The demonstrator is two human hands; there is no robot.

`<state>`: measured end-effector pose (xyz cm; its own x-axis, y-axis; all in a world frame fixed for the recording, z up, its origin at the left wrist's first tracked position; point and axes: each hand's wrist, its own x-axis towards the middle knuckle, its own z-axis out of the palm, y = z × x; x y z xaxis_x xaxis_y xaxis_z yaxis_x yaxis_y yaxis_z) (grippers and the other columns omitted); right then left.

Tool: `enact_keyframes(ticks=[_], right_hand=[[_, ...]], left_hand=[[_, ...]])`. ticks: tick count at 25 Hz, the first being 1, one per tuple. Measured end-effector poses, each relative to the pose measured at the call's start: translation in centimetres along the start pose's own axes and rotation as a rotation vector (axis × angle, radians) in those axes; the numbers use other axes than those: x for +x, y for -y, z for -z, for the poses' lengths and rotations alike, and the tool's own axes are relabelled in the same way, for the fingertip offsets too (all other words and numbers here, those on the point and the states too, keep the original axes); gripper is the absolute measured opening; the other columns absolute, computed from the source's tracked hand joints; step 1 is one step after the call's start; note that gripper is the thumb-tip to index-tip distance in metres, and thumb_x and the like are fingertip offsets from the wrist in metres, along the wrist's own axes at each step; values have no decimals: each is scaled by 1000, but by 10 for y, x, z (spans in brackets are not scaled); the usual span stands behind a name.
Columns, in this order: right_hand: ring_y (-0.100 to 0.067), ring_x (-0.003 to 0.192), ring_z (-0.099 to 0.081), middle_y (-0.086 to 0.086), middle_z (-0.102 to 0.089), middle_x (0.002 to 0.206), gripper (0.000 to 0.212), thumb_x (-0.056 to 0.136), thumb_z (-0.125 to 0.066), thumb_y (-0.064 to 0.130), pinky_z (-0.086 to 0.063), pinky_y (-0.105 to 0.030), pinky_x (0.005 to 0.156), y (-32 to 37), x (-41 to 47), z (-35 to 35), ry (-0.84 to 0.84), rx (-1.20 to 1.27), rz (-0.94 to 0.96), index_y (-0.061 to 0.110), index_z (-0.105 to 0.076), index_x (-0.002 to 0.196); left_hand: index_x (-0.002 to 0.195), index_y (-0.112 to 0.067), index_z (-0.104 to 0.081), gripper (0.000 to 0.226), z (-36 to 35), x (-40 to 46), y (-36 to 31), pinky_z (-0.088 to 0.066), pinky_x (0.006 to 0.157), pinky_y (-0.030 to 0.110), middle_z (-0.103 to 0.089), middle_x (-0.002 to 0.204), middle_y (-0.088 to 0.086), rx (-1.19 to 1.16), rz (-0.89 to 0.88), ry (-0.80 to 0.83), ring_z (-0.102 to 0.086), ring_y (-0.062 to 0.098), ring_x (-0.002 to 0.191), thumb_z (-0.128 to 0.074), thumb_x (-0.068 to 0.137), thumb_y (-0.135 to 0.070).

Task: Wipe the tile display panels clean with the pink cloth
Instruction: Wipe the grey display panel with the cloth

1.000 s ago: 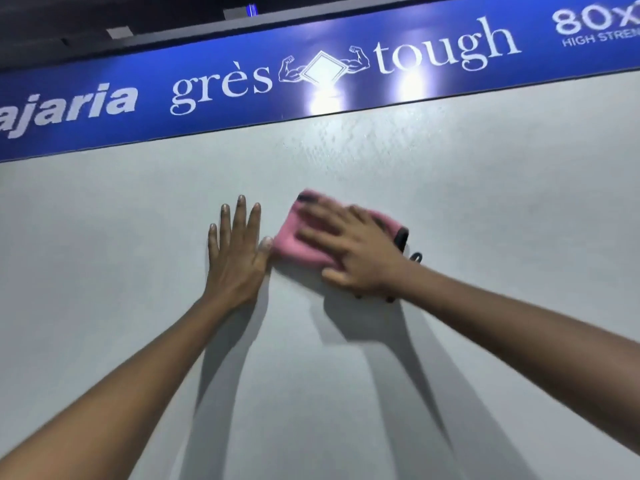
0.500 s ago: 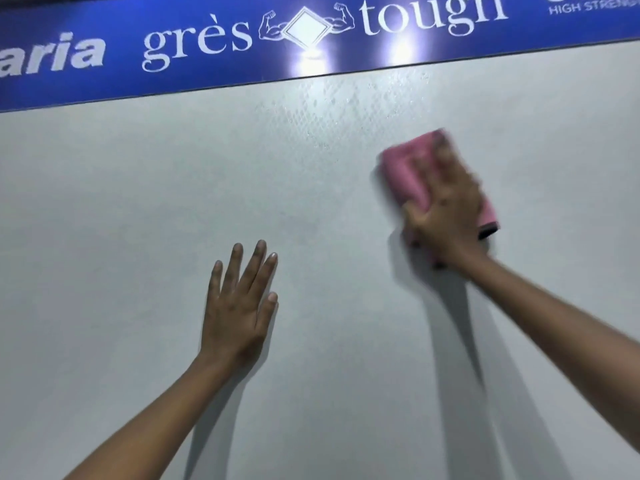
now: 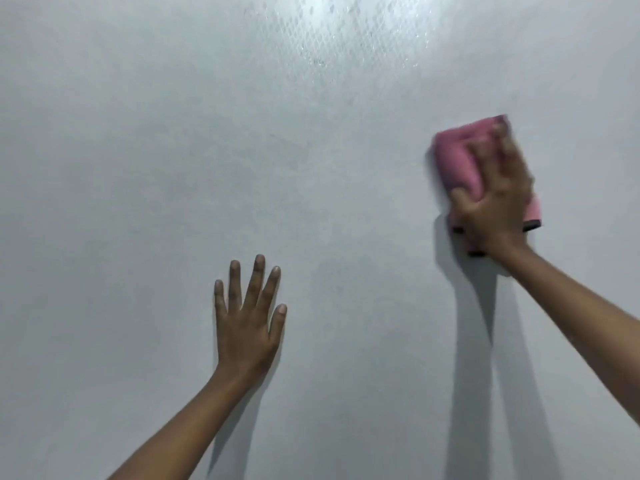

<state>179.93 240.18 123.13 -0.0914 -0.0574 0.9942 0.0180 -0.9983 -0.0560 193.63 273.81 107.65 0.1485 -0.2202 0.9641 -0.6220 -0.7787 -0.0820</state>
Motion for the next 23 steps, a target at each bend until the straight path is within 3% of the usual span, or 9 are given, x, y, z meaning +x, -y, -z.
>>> enact_keyframes(ticks=[2, 4, 8, 10, 12, 16, 19, 21, 23], right_hand=[[-30, 141, -33, -12, -31, 156, 68, 75, -54, 30, -29, -44, 111, 1, -5, 1, -85, -1, -164, 15, -50, 141], [-36, 137, -39, -20, -40, 150, 68, 74, -56, 32, -34, -47, 108, 32, -55, -14, -63, 3, -29, 11, -53, 138], [-34, 141, -33, -8, -41, 151, 68, 73, -63, 38, -25, -50, 110, 122, -232, -28, 435, 86, 824, 20, -52, 138], [-31, 144, -26, -2, -38, 154, 71, 74, -66, 39, -17, -48, 115, 130, -265, -25, 596, 49, 1055, 23, -49, 141], [-30, 141, -32, -3, -43, 150, 67, 73, -65, 35, -25, -45, 109, 107, -235, -20, 504, 81, 904, 22, -53, 138], [-31, 135, -36, -17, -43, 148, 69, 72, -62, 28, -29, -39, 107, 13, -127, 8, 119, -27, 221, 17, -48, 139], [-32, 138, -35, -18, -39, 149, 66, 73, -61, 21, -31, -43, 109, 11, -115, 7, -97, -21, -176, 11, -52, 138], [-35, 131, -42, -22, -49, 141, 62, 77, -56, 30, -38, -48, 103, 40, -168, -5, -14, -17, -66, 10, -52, 136], [-28, 130, -44, -13, -55, 139, 54, 86, -47, 40, -44, -47, 96, 86, -260, -14, 408, 24, 346, 19, -51, 136]], left_hand=[[154, -23, -21, 58, -8, -8, 5, -6, 118, 57, -14, 162, 1, 32, -10, 2, -5, 34, 150, -32, 98, -35], [154, -22, -19, 57, -6, -9, 4, -3, 118, 57, -15, 162, 2, 40, -30, 12, -4, 34, 150, -30, 99, -34], [155, -24, -14, 54, 6, -7, 5, 4, 118, 52, -10, 163, 0, 3, -3, 65, 3, 28, 150, -22, 103, -36], [154, -22, -17, 53, 9, -16, -2, 6, 119, 49, -6, 163, 0, -56, 38, 58, 4, 25, 150, -25, 103, -35], [153, -21, -21, 53, 10, -38, -8, 5, 119, 49, -4, 162, -2, -81, 44, 26, 1, 26, 150, -31, 102, -33], [155, -29, -10, 54, -10, -85, 14, -1, 119, 51, 0, 163, -7, -2, -46, 61, -1, 27, 150, -23, 103, -39], [156, -29, -9, 56, -22, -96, 32, -4, 118, 53, -3, 163, -5, 47, -89, 36, -3, 27, 150, -24, 103, -36], [156, -29, -9, 57, -23, -99, 30, -4, 118, 53, -2, 163, -6, 47, -112, 4, -3, 26, 150, -27, 102, -35], [156, -30, -8, 58, -21, -96, 32, -2, 118, 53, -1, 163, -6, 30, -128, 14, -1, 26, 150, -28, 101, -34]])
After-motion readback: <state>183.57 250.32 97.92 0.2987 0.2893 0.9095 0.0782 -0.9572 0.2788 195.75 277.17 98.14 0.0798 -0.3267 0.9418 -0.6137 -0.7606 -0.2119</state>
